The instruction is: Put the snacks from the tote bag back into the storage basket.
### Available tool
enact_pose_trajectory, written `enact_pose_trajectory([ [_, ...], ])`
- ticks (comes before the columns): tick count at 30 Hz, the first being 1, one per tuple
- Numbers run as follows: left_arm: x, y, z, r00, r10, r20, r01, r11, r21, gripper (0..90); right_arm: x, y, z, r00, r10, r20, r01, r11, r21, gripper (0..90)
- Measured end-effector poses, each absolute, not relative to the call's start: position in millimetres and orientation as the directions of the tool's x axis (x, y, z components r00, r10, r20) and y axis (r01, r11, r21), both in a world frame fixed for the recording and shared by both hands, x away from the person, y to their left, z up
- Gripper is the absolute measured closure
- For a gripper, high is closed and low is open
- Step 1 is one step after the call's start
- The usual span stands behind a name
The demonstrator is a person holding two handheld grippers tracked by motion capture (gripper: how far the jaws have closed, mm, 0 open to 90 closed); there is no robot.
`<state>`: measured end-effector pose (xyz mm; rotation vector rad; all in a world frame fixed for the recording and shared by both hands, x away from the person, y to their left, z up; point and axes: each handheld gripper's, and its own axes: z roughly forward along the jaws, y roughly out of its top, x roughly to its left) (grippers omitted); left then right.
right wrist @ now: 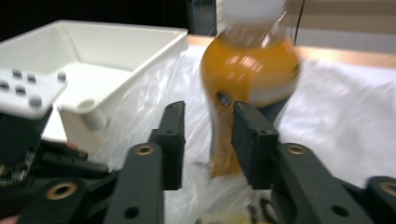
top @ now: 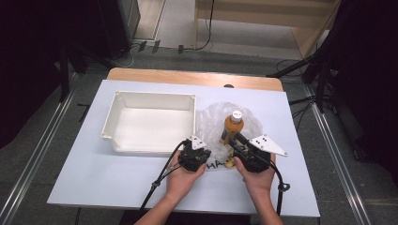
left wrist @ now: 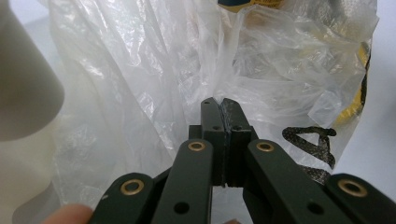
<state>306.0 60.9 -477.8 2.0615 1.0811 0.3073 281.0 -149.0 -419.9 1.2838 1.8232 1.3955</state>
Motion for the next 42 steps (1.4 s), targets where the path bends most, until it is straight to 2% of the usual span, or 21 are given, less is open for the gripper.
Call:
enact_pose_trajectory([
  [7, 307, 62, -478, 0.611, 0.779, -0.144, 0.6, -0.336, 0.726, 90.0, 288, -162, -411, -0.376, 0.915, 0.148, 0.347, -0.009, 0.938, 43.1],
  [11, 307, 61, -478, 0.609, 0.781, -0.138, 0.598, -0.338, 0.727, 90.0, 294, -163, -408, -0.391, 0.909, 0.145, 0.345, -0.001, 0.938, 32.1],
  [15, 306, 61, -478, 0.611, 0.78, -0.135, 0.594, -0.339, 0.729, 90.0, 302, -160, -409, -0.39, 0.909, 0.148, 0.354, -0.001, 0.935, 27.5],
  [22, 306, 61, -478, 0.612, 0.78, -0.132, 0.592, -0.34, 0.731, 90.0, 319, -153, -415, -0.411, 0.896, 0.168, 0.383, 0.003, 0.924, 23.5],
  [32, 306, 61, -478, 0.612, 0.78, -0.13, 0.59, -0.341, 0.732, 90.0, 331, -145, -424, -0.376, 0.916, 0.139, 0.4, 0.026, 0.916, 18.5],
  [42, 306, 60, -478, 0.613, 0.78, -0.124, 0.588, -0.345, 0.732, 90.0, 335, -140, -429, -0.375, 0.917, 0.135, 0.394, 0.025, 0.919, 22.3],
])
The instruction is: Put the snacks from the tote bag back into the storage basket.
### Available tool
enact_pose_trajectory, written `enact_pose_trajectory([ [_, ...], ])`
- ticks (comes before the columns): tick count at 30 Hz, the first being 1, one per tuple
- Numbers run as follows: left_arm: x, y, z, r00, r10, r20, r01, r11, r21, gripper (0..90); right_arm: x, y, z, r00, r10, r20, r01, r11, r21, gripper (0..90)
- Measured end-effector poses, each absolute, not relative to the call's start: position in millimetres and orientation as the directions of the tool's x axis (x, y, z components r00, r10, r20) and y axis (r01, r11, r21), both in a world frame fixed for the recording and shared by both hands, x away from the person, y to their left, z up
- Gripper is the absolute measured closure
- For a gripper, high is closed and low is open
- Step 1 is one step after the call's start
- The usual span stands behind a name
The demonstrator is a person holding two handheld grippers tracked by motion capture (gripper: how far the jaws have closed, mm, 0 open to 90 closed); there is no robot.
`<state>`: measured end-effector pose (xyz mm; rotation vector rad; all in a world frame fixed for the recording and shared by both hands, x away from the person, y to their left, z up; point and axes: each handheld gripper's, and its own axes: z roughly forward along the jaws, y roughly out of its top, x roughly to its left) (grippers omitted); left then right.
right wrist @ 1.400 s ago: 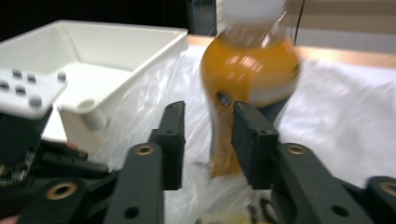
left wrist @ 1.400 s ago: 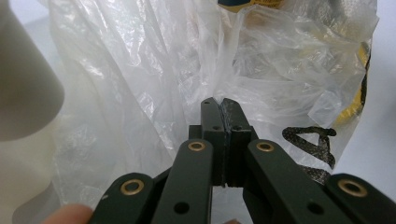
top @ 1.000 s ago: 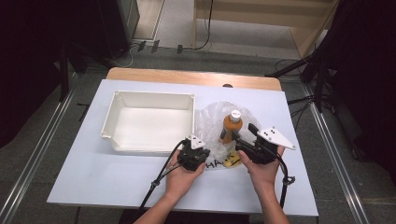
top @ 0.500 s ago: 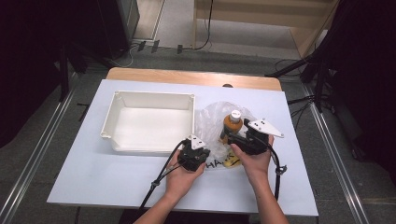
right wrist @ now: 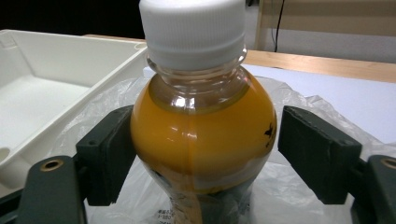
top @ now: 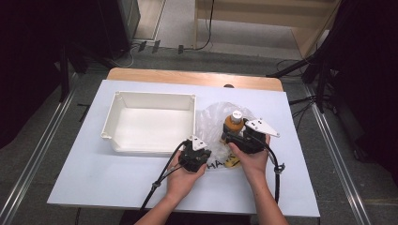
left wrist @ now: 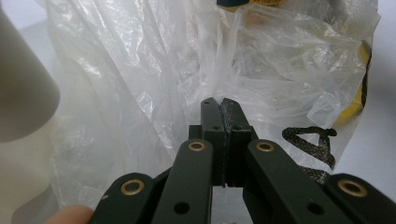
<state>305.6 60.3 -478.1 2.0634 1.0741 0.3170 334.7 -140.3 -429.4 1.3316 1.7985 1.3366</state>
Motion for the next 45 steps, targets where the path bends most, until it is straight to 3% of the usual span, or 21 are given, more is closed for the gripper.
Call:
enact_pose_trajectory([
  [29, 306, 60, -478, 0.611, 0.782, -0.122, 0.588, -0.345, 0.732, 90.0, 335, -138, -431, -0.392, 0.909, 0.144, 0.4, 0.027, 0.916, 31.4],
  [45, 305, 59, -478, 0.607, 0.785, -0.121, 0.588, -0.342, 0.733, 90.0, 320, -147, -395, -0.402, 0.903, 0.149, 0.344, -0.002, 0.939, 31.4],
])
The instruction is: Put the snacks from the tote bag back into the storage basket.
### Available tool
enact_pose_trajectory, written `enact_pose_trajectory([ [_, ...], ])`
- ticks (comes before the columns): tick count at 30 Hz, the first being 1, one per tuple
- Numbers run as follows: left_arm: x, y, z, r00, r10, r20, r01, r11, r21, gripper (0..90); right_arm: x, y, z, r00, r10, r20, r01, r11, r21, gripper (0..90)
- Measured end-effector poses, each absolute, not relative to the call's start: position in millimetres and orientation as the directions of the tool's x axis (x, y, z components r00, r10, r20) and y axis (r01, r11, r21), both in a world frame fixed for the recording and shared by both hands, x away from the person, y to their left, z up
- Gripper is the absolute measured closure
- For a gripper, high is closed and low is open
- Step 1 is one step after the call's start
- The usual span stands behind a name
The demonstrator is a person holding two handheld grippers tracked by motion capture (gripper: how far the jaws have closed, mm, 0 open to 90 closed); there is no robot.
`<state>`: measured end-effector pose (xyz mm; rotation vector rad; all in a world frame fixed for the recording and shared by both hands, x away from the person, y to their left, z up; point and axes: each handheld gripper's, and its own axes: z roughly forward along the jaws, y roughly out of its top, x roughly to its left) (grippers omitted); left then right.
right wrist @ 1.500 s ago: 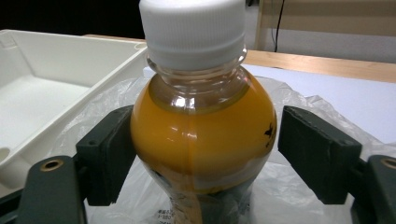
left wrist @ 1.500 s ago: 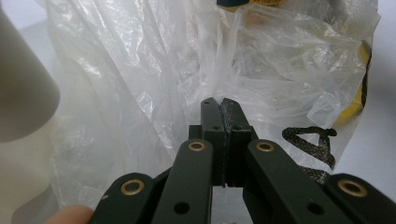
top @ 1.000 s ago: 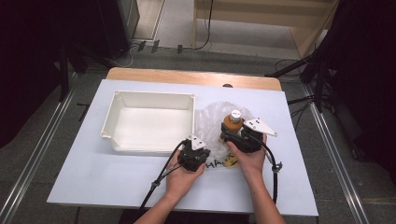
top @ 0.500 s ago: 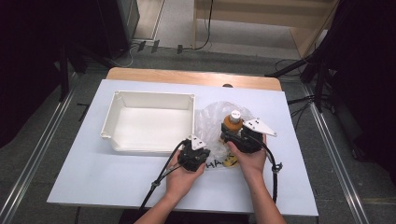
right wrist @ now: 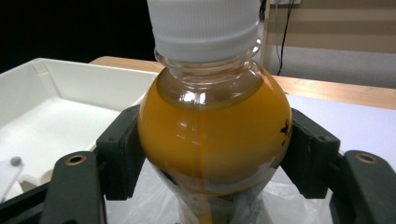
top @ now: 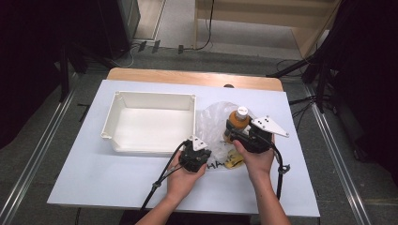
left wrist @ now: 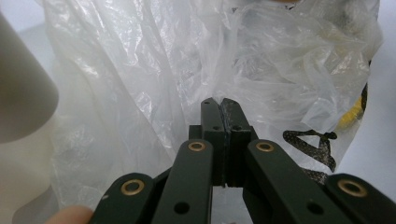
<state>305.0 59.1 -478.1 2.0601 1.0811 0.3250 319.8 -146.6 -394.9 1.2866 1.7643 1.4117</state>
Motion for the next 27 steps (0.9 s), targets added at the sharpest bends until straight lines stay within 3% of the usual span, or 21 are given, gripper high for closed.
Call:
enact_pose_trajectory([
  [18, 304, 59, -478, 0.609, 0.785, -0.115, 0.578, -0.34, 0.742, 89.2, 304, -151, -368, -0.431, 0.891, 0.145, 0.31, -0.004, 0.951, 31.4],
  [27, 296, 73, -471, 0.656, 0.73, -0.19, 0.532, -0.27, 0.803, 73.1, 301, -149, -372, -0.438, 0.889, 0.135, 0.322, 0.015, 0.947, 31.4],
])
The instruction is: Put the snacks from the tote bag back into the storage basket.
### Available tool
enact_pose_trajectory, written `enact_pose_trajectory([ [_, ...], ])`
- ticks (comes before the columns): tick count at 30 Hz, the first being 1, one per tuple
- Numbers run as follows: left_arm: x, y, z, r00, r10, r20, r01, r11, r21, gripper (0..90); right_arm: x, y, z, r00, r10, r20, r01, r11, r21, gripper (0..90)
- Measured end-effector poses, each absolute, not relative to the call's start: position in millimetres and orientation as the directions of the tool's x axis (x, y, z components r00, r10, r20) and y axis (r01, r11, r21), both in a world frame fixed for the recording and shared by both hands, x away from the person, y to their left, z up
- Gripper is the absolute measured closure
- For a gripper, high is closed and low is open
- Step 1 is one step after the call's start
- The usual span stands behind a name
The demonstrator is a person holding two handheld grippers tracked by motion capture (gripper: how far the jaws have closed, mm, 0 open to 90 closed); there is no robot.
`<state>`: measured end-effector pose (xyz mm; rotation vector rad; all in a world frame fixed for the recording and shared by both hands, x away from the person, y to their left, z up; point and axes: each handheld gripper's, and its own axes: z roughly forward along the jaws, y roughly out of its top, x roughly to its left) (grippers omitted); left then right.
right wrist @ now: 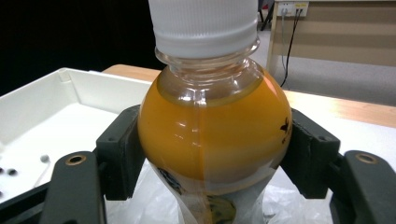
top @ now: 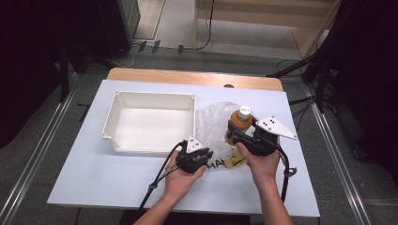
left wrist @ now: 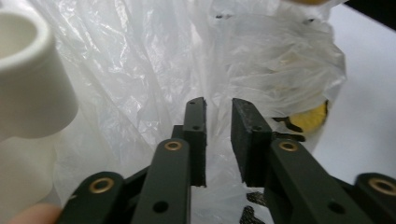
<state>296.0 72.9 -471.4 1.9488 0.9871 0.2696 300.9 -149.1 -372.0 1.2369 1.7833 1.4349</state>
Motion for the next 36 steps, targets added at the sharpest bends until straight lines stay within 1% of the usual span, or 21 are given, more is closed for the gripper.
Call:
enact_pose_trajectory([
  [2, 293, 76, -469, 0.675, 0.714, -0.187, 0.51, -0.268, 0.817, 65.3, 300, -149, -373, -0.44, 0.888, 0.131, 0.322, 0.019, 0.947, 31.4],
  [7, 286, 85, -466, 0.705, 0.684, -0.189, 0.472, -0.252, 0.845, 53.7, 300, -149, -373, -0.441, 0.889, 0.127, 0.32, 0.023, 0.947, 31.4],
  [10, 281, 89, -464, 0.715, 0.678, -0.171, 0.452, -0.262, 0.852, 41.8, 299, -148, -374, -0.441, 0.888, 0.128, 0.324, 0.025, 0.946, 31.3],
  [13, 277, 97, -462, 0.721, 0.669, -0.181, 0.444, -0.245, 0.862, 31.0, 300, -147, -375, -0.444, 0.887, 0.123, 0.323, 0.031, 0.946, 31.4],
  [17, 275, 108, -461, 0.734, 0.651, -0.195, 0.441, -0.238, 0.866, 23.9, 299, -146, -376, -0.447, 0.885, 0.128, 0.326, 0.028, 0.945, 31.4],
  [21, 270, 117, -460, 0.739, 0.65, -0.179, 0.427, -0.245, 0.871, 13.8, 299, -145, -376, -0.448, 0.885, 0.127, 0.326, 0.03, 0.945, 31.3],
  [28, 266, 141, -457, 0.708, 0.685, -0.172, 0.417, -0.21, 0.884, 8.4, 298, -146, -373, -0.45, 0.884, 0.131, 0.321, 0.024, 0.947, 31.3],
  [32, 266, 158, -456, 0.677, 0.718, -0.163, 0.42, -0.196, 0.886, 3.3, 298, -145, -372, -0.452, 0.883, 0.13, 0.318, 0.023, 0.948, 31.3],
  [36, 261, 176, -455, 0.647, 0.748, -0.147, 0.403, -0.171, 0.899, 2.4, 299, -144, -372, -0.45, 0.883, 0.131, 0.324, 0.025, 0.946, 31.3],
])
